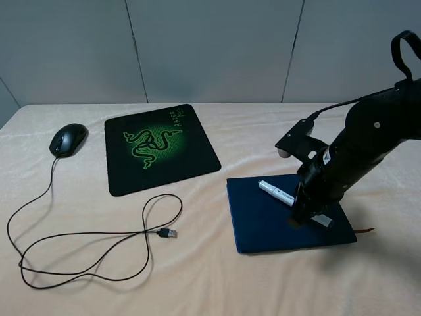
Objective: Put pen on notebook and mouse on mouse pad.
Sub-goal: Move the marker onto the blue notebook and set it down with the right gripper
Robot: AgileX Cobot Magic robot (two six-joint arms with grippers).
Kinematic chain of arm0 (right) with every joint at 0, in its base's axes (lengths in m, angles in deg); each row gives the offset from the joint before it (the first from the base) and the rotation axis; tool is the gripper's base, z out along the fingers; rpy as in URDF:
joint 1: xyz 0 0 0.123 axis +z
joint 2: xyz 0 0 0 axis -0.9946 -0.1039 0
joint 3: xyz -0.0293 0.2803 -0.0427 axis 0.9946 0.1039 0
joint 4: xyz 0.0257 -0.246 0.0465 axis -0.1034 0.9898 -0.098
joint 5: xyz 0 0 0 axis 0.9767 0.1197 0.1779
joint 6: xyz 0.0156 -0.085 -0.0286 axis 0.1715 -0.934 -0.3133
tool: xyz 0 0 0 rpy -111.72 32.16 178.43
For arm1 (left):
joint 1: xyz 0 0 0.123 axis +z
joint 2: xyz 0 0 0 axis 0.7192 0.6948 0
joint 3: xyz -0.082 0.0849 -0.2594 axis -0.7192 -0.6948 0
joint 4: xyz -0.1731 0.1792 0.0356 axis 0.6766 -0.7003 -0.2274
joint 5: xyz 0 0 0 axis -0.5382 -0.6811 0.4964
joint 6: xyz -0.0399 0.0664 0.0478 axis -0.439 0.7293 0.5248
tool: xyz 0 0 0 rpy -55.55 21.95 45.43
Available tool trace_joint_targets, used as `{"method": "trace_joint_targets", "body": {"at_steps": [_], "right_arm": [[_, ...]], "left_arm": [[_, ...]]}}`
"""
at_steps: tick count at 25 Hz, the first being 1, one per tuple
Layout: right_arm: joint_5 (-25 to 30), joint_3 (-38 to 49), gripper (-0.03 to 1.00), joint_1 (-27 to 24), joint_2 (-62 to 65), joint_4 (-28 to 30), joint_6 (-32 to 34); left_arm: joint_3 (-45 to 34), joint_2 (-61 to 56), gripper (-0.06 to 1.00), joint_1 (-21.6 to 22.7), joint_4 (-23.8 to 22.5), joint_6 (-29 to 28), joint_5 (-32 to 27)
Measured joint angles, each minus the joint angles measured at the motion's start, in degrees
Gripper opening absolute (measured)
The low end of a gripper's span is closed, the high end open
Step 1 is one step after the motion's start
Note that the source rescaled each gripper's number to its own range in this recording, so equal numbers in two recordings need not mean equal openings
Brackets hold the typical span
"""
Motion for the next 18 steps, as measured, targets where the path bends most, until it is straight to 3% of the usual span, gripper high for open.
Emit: {"method": "trace_joint_targets", "body": {"at_steps": [6, 16, 18], "right_arm": [[-3.77, 1.61, 0.01, 0.00, 0.00, 0.25, 0.00], [-4.57, 1.61, 0.01, 0.00, 0.00, 0.65, 0.00], [-4.57, 1.61, 0.09, 0.00, 0.00, 0.70, 0.00]], "left_arm": [[0.00, 0.00, 0.96, 0.00, 0.00, 0.00, 0.00], [0.00, 0.00, 0.96, 0.00, 0.00, 0.00, 0.00], [0.00, 0.00, 0.96, 0.00, 0.00, 0.00, 0.00]]}}
